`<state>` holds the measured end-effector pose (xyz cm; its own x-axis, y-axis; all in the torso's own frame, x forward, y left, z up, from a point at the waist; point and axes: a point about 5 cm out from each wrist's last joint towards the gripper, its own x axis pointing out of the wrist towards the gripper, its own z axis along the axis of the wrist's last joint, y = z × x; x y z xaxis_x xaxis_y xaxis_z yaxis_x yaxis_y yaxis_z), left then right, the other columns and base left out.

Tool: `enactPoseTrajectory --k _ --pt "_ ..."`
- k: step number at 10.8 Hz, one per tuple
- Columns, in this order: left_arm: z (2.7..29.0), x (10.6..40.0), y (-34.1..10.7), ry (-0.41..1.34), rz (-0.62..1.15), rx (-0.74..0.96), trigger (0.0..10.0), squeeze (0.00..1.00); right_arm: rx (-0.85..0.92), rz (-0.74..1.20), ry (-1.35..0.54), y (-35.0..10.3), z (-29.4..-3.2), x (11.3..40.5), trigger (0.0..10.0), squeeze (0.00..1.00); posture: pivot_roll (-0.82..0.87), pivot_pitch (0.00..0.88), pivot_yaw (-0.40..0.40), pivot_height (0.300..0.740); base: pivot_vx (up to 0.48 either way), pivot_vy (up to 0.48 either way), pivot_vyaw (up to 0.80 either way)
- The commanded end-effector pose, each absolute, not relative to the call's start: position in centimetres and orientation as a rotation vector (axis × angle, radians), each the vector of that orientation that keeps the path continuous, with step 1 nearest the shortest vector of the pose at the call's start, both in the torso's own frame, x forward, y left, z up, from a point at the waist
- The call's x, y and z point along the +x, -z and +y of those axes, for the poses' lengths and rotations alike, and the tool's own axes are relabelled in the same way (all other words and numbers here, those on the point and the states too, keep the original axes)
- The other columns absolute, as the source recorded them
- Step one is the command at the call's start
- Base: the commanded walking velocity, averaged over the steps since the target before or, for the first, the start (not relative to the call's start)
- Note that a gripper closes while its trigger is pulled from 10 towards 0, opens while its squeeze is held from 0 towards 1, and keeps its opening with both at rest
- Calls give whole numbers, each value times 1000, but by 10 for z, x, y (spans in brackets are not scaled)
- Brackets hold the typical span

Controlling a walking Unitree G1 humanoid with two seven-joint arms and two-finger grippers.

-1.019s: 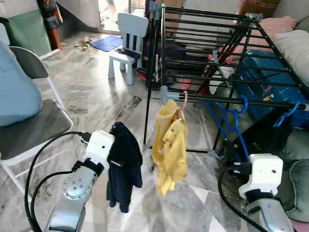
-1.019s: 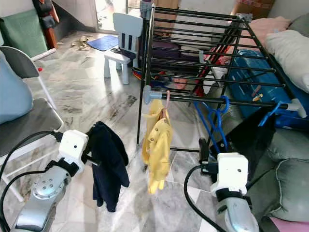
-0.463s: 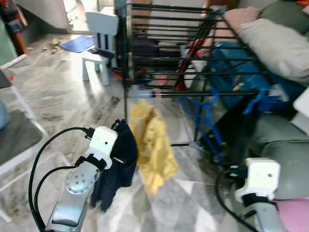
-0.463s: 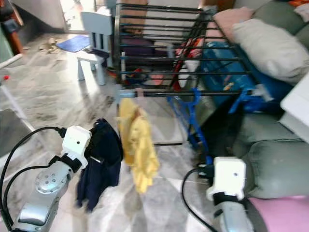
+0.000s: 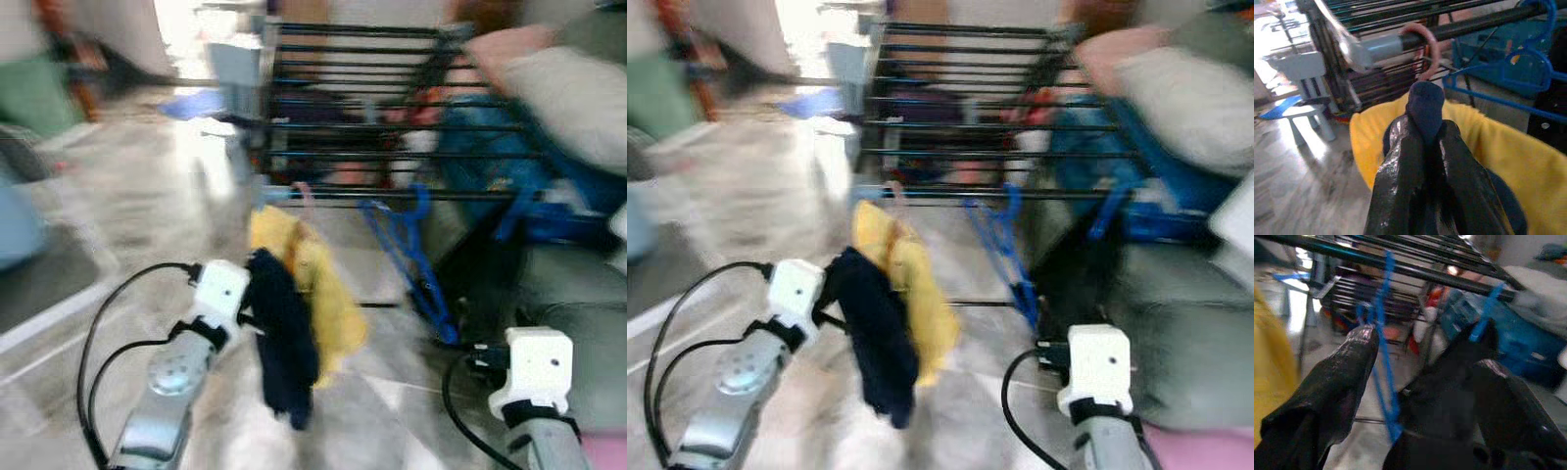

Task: Hang hanger

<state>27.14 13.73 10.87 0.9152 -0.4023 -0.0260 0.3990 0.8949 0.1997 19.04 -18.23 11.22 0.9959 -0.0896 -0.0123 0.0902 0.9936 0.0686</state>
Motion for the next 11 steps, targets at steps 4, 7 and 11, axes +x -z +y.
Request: enactPoseTrajectory --k 4,7,11 --pt "144 276 -114 410 -20 187 10000 0 81 -1 86 -116 -179 189 10000 0 43 0 -55 740 226 61 250" --pt "143 276 -113 433 -10 189 10000 0 82 -2 95 -117 -178 189 10000 0 43 0 -50 740 354 170 0" --pt "142 275 -112 457 -4 190 10000 0 85 0 112 -116 -178 190 10000 0 45 0 -44 740 394 0 -200"
